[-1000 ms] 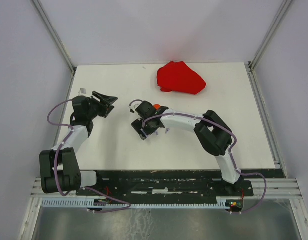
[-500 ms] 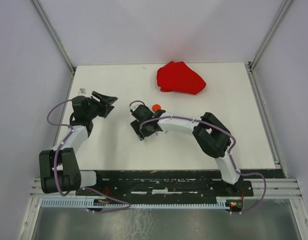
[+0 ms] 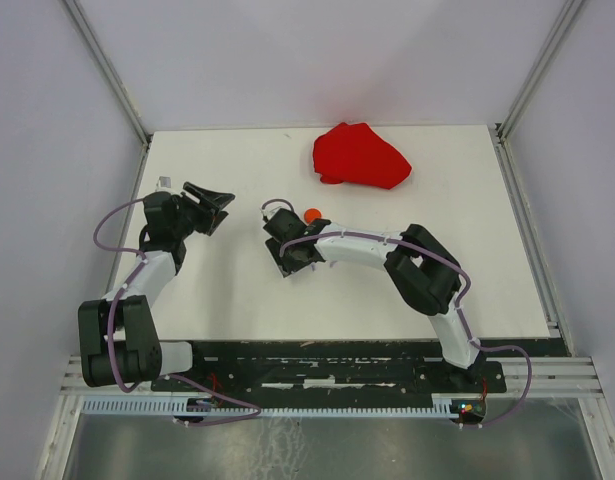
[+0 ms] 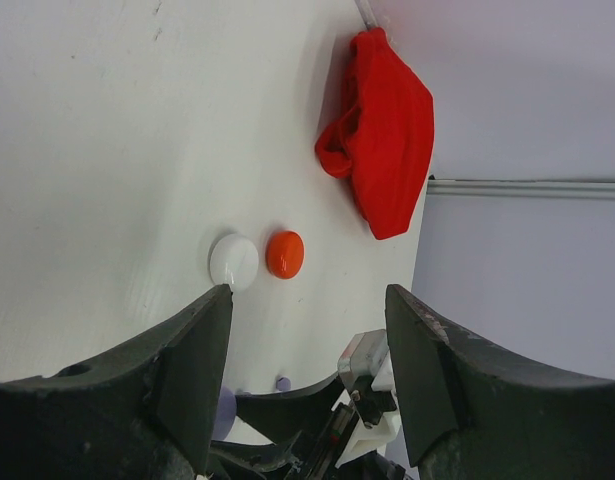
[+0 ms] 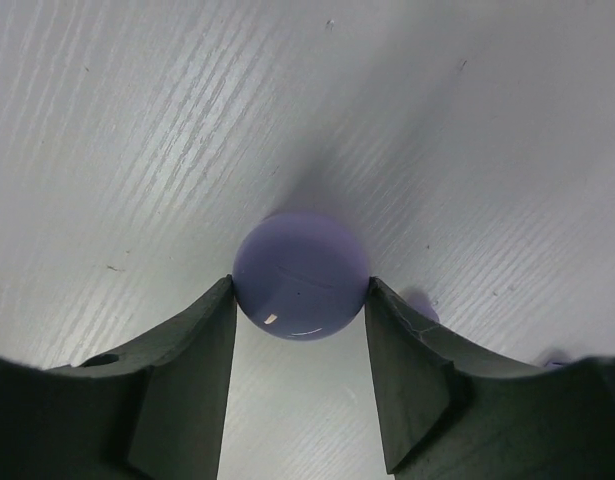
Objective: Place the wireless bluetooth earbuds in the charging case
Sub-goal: Pick up the charging case at the center of the board.
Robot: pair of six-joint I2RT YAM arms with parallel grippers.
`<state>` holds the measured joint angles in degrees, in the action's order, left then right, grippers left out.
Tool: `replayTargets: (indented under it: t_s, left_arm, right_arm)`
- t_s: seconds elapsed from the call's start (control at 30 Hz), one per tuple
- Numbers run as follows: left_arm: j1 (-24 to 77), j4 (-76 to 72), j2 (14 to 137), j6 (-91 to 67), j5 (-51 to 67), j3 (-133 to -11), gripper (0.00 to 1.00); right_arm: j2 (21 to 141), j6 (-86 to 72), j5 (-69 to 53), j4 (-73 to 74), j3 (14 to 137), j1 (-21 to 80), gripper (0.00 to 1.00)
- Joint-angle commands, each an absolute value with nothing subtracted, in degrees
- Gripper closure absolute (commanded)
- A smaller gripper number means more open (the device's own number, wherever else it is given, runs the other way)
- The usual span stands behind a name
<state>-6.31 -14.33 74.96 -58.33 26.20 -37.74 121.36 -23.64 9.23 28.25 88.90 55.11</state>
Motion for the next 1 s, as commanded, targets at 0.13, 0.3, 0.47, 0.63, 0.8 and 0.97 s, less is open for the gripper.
replayTargets:
  t_s: [0.13, 0.3, 0.47, 0.63, 0.8, 0.97]
  left_arm:
    - [-6.7, -17.7, 74.7, -59.8, 28.6, -37.5, 0.32]
    - [-6.5, -20.2, 76.2, -59.9, 31.9, -37.3, 0.32]
    - [-5.9, -22.9, 78.7, -60.5, 37.1, -37.4, 0.33]
    - [-2.6, -25.1, 80.1, -60.5, 39.3, -37.4, 0.34]
    - [3.0, -28.1, 83.7, -62.1, 40.5, -38.2, 0.35]
    - [7.7, -32.4, 88.2, -64.2, 41.1, -38.7, 0.37]
  right_arm:
    - [119.1, -19.6, 10.5, 25.6, 87.2, 55.2, 0.57]
    - [114.7, -10.9, 8.4, 21.9, 85.2, 53.9, 0.59]
    - [109.1, -1.8, 0.0, 17.2, 81.4, 50.7, 0.58]
    - [105.1, 3.0, -9.9, 15.1, 78.0, 46.7, 0.6]
    - [102.3, 6.2, -14.3, 13.8, 75.5, 44.0, 0.62]
    - [100.7, 8.2, -16.4, 14.0, 74.6, 43.0, 0.63]
